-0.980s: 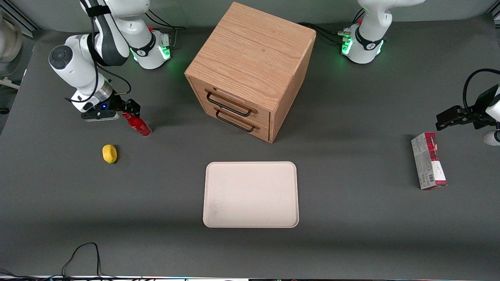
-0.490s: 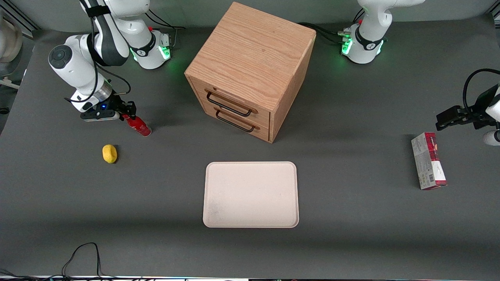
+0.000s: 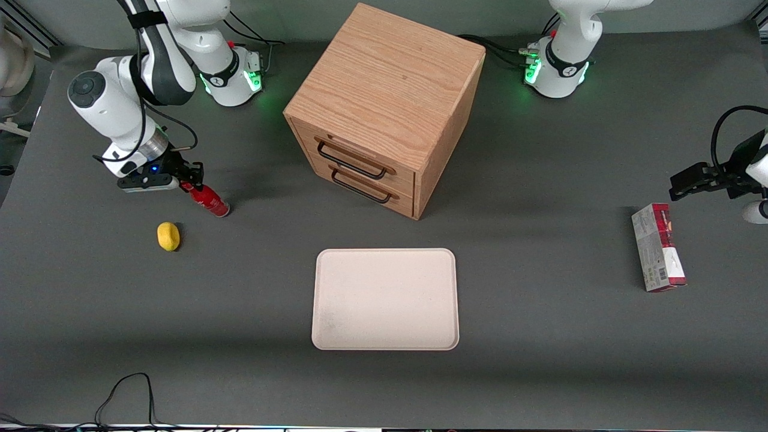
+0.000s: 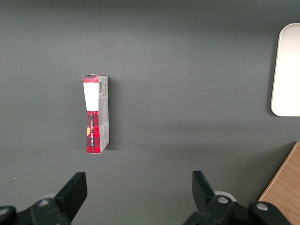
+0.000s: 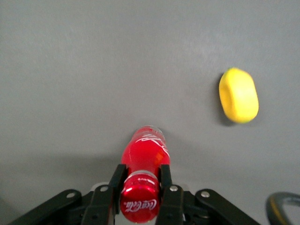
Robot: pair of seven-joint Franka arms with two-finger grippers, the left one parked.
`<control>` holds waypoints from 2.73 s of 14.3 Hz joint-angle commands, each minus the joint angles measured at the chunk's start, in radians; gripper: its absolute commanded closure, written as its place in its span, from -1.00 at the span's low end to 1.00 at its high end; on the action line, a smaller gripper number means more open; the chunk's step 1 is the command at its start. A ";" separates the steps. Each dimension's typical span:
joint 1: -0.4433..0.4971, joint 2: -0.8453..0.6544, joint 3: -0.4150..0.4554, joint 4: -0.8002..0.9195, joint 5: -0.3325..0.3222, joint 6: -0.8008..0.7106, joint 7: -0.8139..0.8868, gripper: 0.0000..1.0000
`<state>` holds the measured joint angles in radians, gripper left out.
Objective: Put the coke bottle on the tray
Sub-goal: 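Lift the bottle and carry it with the right gripper over the white tray, then lower the bottle onto the tray and open the right gripper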
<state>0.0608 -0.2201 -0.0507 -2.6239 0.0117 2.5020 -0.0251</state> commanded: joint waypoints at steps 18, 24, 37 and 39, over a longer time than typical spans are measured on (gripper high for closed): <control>-0.044 0.580 0.319 1.474 -0.022 -1.016 0.325 1.00; -0.033 0.806 0.636 1.665 -0.240 -0.947 0.605 1.00; 0.094 1.171 0.621 1.650 -0.584 -0.468 0.772 1.00; 0.096 1.196 0.606 1.648 -0.587 -0.451 0.752 1.00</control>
<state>0.1421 0.9512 0.5668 -1.0276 -0.5466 2.0481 0.7298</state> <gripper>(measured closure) 0.661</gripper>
